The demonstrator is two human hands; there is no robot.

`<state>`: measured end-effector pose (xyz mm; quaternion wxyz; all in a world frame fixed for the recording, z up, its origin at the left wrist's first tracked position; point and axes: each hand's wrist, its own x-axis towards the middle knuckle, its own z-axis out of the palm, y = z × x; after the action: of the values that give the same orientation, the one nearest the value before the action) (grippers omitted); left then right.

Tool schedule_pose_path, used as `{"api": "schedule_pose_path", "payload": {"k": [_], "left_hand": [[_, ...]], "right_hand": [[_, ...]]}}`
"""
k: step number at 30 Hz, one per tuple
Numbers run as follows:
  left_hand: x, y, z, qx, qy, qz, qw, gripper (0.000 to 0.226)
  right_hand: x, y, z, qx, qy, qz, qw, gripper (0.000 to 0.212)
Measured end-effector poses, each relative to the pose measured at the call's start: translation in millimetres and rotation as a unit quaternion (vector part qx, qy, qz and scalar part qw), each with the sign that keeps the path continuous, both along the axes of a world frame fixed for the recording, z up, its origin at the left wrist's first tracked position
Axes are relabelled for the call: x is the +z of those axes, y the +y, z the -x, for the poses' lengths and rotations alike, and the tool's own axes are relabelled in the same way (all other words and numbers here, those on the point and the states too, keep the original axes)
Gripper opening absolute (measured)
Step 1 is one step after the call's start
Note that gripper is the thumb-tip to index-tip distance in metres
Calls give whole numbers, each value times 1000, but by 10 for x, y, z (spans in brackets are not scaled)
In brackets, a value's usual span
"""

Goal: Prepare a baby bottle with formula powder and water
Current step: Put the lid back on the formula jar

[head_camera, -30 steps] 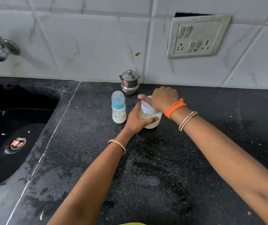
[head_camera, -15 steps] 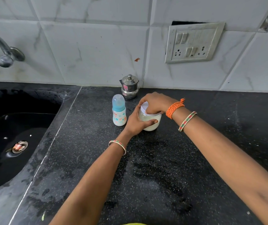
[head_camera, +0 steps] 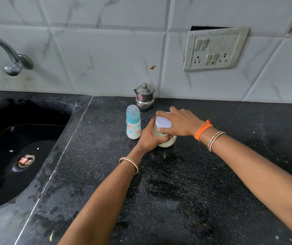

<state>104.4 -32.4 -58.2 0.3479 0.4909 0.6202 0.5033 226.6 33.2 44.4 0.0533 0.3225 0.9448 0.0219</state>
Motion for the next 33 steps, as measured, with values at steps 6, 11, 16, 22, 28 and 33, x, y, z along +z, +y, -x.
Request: {"api": "schedule_pose_path", "payload": {"k": [6, 11, 16, 22, 28, 33], "left_hand": [[-44, -19, -152, 46, -46, -47, 997, 75], [5, -20, -228, 98, -9, -57, 994, 68], [172, 69, -172, 12, 89, 15, 996, 93], [1041, 166, 286, 109, 44, -189, 975, 45], [1264, 563, 1063, 112, 52, -147, 981, 35], [928, 704, 1395, 65, 66, -19, 995, 31]], "right_hand": [[-152, -150, 88, -86, 75, -55, 992, 60], [-170, -323, 256, -189, 105, -26, 976, 61], [198, 94, 109, -187, 33, 143, 971, 61], [571, 737, 100, -157, 12, 162, 974, 69], [422, 1385, 463, -42, -84, 15, 995, 75], [284, 1828, 673, -1, -87, 65, 994, 61]]}}
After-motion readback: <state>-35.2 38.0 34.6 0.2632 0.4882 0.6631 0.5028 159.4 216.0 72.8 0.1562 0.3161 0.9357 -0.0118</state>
